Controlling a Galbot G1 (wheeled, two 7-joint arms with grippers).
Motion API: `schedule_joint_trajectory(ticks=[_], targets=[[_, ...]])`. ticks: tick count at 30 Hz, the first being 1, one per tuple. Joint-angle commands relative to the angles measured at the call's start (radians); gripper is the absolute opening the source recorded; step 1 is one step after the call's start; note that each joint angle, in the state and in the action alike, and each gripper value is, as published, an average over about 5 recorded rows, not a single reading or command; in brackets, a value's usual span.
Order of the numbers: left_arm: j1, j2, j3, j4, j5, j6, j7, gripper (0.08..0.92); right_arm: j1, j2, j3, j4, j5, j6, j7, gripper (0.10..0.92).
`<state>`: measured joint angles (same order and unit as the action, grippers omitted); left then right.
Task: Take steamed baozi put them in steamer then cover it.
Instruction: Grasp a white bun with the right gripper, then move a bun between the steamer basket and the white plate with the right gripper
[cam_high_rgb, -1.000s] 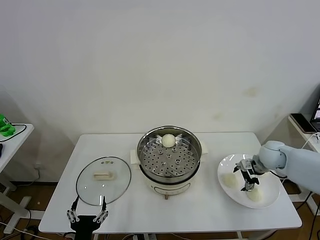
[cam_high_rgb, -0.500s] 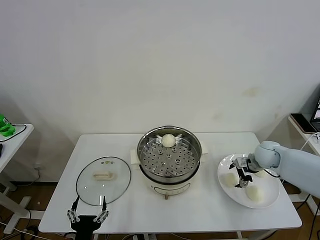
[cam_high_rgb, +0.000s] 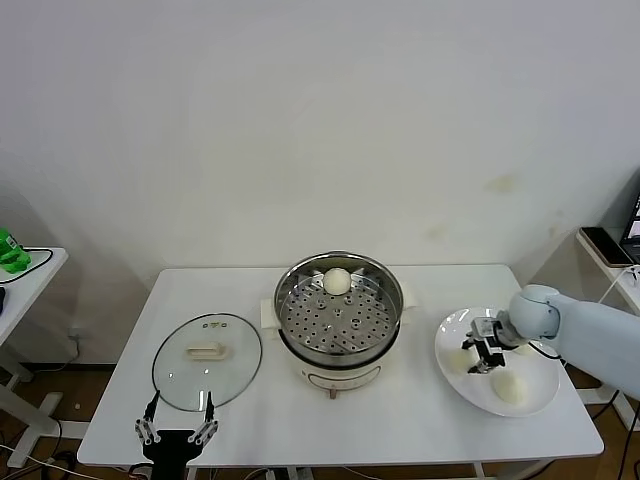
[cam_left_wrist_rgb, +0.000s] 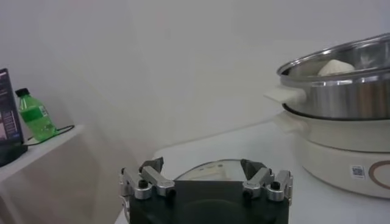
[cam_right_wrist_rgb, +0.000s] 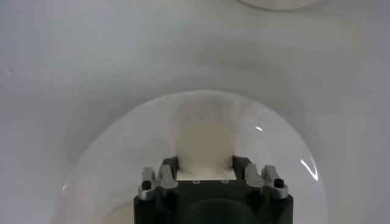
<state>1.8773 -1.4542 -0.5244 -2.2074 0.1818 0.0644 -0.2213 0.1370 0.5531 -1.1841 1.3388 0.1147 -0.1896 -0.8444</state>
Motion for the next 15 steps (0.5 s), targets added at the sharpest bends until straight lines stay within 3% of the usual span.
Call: schedule_joint_trajectory(ticks=[1,15], targets=[[0.0,0.001,0.0,0.0,0.0,0.001,0.0,0.823,0.021,-0.016,0.0,0.016,0.003,0.0,-0.004,0.457],[-0.01,0.022,0.013,0.0,-0.002,0.005,0.004,0.823,0.426,-0.088,-0.12,0.096,0.121,-0.017,-0.025,0.458]])
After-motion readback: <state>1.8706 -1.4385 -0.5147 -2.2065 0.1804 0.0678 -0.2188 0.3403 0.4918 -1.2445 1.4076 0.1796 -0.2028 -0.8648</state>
